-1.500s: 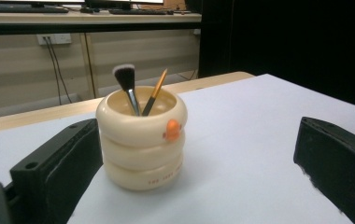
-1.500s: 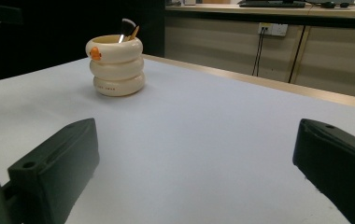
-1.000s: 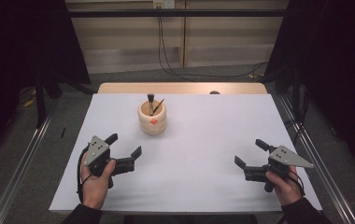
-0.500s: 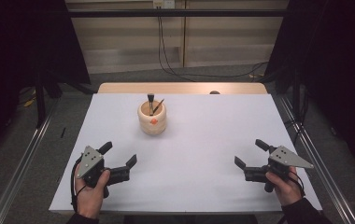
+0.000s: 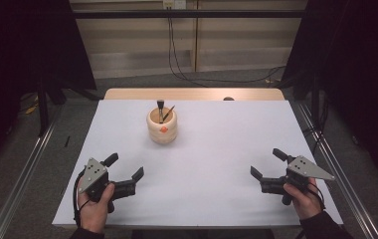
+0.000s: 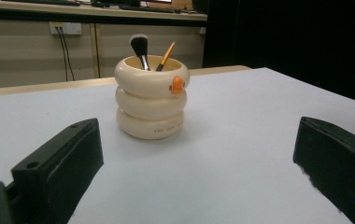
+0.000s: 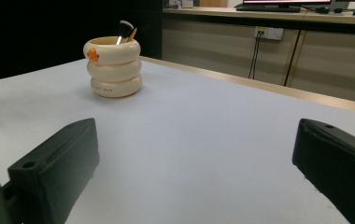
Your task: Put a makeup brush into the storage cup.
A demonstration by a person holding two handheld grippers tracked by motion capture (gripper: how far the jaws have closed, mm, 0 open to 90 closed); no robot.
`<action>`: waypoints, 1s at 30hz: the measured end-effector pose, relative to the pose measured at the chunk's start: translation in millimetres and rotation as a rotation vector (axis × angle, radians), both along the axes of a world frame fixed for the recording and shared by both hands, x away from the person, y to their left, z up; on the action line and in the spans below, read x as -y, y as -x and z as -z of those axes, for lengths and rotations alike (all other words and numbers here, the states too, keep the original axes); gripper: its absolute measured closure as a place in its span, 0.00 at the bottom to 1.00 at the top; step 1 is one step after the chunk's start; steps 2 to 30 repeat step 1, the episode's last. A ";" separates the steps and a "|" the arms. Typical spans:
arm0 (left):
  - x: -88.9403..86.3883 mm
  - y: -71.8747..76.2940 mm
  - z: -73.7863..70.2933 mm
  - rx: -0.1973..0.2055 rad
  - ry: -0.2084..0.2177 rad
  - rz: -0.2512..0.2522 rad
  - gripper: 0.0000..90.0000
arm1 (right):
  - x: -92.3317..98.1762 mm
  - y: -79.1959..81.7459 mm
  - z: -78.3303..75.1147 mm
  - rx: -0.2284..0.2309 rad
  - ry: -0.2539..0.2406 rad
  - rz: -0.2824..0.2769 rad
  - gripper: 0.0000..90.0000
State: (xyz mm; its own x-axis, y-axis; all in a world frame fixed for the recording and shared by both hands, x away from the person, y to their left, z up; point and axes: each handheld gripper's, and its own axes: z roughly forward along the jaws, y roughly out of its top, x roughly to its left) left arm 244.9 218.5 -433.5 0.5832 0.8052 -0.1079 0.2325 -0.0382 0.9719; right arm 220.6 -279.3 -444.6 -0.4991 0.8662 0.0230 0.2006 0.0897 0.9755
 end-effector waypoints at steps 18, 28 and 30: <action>-0.2 0.0 0.1 0.000 0.002 -0.003 0.02 | -0.1 -0.1 0.0 0.000 0.000 0.000 0.00; -0.2 0.0 0.1 0.000 0.002 -0.003 0.02 | -0.1 -0.1 0.0 0.000 0.000 0.000 0.00; -0.2 0.0 0.1 0.000 0.002 -0.003 0.02 | -0.1 -0.1 0.0 0.000 0.000 0.000 0.00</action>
